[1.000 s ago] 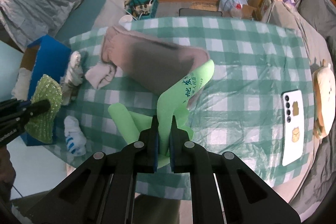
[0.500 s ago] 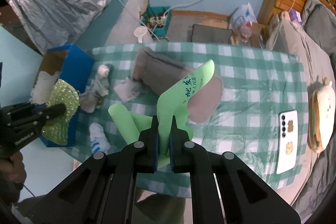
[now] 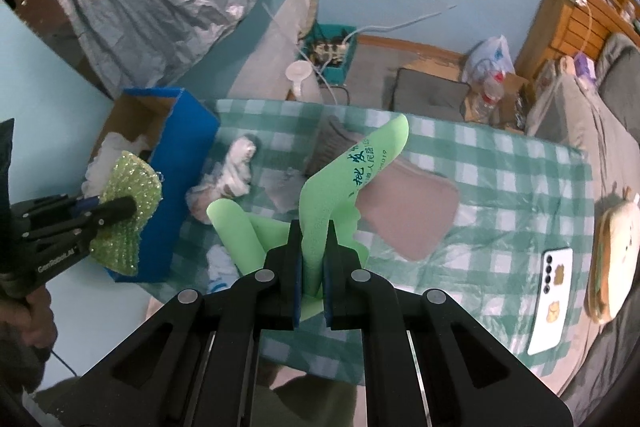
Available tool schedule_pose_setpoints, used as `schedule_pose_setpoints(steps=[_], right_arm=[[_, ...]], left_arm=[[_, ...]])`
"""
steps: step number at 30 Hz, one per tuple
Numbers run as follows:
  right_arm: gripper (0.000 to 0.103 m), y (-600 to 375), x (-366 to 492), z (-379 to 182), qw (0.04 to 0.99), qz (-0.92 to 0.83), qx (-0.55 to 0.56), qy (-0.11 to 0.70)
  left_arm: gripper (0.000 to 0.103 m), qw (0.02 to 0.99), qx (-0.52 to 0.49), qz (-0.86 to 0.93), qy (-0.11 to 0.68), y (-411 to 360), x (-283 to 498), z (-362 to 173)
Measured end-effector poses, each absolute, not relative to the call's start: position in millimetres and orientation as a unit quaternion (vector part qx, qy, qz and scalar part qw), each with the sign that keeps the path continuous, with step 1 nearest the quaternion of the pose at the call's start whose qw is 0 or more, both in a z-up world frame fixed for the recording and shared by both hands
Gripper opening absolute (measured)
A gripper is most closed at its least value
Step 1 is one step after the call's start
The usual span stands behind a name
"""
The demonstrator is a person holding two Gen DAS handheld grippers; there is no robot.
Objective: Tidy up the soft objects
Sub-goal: 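Carry the green scrubber and lime-green cloth over the cardboard box with both tools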
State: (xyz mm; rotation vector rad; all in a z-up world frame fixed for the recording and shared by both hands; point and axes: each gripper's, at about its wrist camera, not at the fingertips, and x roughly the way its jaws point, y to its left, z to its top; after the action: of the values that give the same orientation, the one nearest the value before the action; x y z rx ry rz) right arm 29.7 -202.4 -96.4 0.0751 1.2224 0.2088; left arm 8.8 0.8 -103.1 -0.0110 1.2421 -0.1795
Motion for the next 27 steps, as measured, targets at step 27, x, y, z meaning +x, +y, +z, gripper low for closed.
schedule_pose_setpoints(steps=[27], right_arm=[[0.007, -72, 69, -86, 0.801, 0.223, -0.032, 0.555]], left_arm=[[0.013, 0.821, -0.061, 0.006, 0.568, 95, -14, -92]])
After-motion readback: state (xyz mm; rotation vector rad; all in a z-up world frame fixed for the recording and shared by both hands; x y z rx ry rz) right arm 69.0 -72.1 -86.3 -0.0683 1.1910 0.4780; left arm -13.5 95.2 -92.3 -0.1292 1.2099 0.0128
